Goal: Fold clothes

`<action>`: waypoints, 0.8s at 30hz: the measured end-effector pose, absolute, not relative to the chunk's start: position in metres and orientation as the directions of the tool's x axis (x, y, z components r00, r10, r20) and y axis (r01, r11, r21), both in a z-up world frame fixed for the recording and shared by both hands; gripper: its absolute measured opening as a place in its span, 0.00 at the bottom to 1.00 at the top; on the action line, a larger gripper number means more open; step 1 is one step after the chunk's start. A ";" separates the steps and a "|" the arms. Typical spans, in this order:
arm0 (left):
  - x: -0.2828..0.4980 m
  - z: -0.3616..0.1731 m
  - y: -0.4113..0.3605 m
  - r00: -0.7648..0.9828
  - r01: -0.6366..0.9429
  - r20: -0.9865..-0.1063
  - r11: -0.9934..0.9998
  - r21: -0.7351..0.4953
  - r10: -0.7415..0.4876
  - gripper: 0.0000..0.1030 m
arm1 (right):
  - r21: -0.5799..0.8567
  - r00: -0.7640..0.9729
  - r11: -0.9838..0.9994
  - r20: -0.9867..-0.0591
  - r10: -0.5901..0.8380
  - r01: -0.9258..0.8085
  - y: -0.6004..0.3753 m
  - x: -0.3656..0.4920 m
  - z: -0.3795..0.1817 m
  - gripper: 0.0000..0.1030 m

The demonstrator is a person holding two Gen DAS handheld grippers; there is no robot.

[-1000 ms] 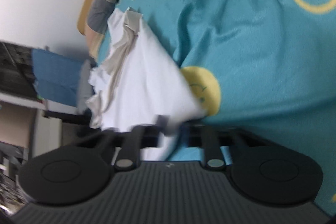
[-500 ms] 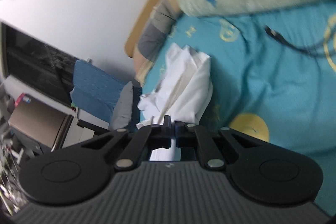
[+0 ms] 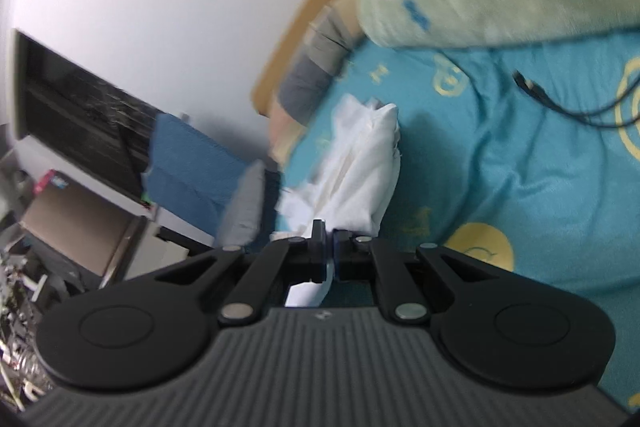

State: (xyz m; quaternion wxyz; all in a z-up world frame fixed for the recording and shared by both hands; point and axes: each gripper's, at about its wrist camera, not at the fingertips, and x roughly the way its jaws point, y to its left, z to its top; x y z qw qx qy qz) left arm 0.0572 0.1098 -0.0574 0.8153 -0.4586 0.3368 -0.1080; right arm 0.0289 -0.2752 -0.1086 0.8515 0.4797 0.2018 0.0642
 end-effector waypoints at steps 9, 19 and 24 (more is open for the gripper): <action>-0.045 -0.012 0.119 0.751 -0.016 -0.399 0.590 -0.808 -0.526 0.07 | 0.825 0.930 0.564 -0.234 0.282 0.037 -0.262 -0.078 -0.069 0.06; -0.076 0.004 0.122 0.682 0.023 -0.443 0.623 -0.782 -0.582 0.07 | 0.798 0.946 0.601 -0.223 0.235 0.039 -0.258 -0.155 -0.051 0.06; 0.010 0.013 0.108 0.648 -0.011 -0.493 0.640 -0.769 -0.581 0.08 | 0.756 0.932 0.652 -0.273 0.240 0.054 -0.267 -0.071 -0.032 0.06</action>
